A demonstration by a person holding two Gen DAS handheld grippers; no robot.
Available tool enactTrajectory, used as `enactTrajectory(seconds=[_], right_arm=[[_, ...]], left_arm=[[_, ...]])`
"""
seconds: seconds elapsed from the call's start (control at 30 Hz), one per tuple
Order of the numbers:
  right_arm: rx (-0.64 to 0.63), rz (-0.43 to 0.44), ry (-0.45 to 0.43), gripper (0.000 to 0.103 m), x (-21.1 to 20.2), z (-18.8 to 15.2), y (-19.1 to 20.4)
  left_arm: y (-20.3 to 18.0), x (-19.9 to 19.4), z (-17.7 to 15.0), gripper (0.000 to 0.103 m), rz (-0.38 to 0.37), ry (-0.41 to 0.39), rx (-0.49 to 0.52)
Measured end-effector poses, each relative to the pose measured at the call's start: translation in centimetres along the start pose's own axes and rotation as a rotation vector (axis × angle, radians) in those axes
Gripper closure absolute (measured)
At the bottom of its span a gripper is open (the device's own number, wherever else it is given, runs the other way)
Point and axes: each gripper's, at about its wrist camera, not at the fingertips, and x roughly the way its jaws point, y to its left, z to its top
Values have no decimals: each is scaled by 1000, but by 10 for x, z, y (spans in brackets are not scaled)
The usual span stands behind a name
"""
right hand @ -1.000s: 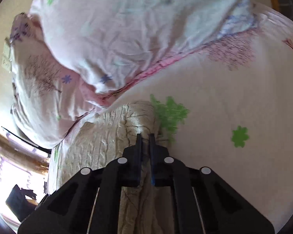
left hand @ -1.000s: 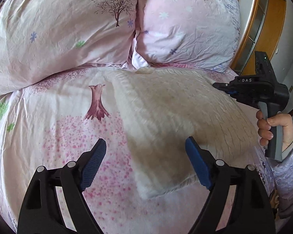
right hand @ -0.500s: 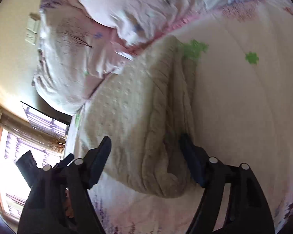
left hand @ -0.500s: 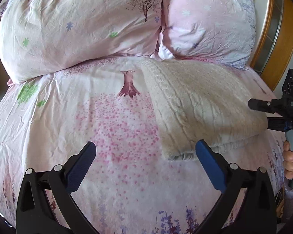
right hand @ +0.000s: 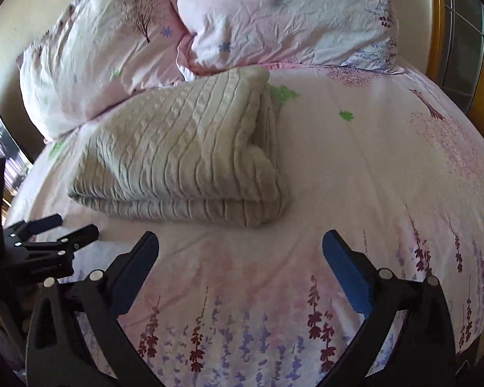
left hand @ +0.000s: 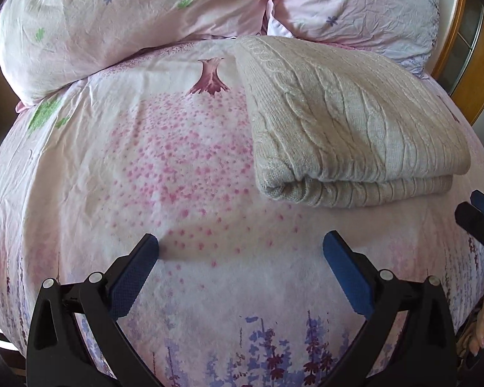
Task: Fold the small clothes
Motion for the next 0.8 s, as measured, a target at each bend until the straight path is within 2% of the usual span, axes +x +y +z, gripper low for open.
enactTrajectory(seconds=[0.13,0.27,0.8], right_arm=[[-7,-71,66,2,20,-6,11],[-48,-152,54,2,23,-11,20],[-45,-152,26,2,20,-15,20]], left_arm=[[0,2,-1,1,8,9,-14],[-2,1,-5,1,30,-32,-22],[-2,1,-5,1,29,-41,-18]])
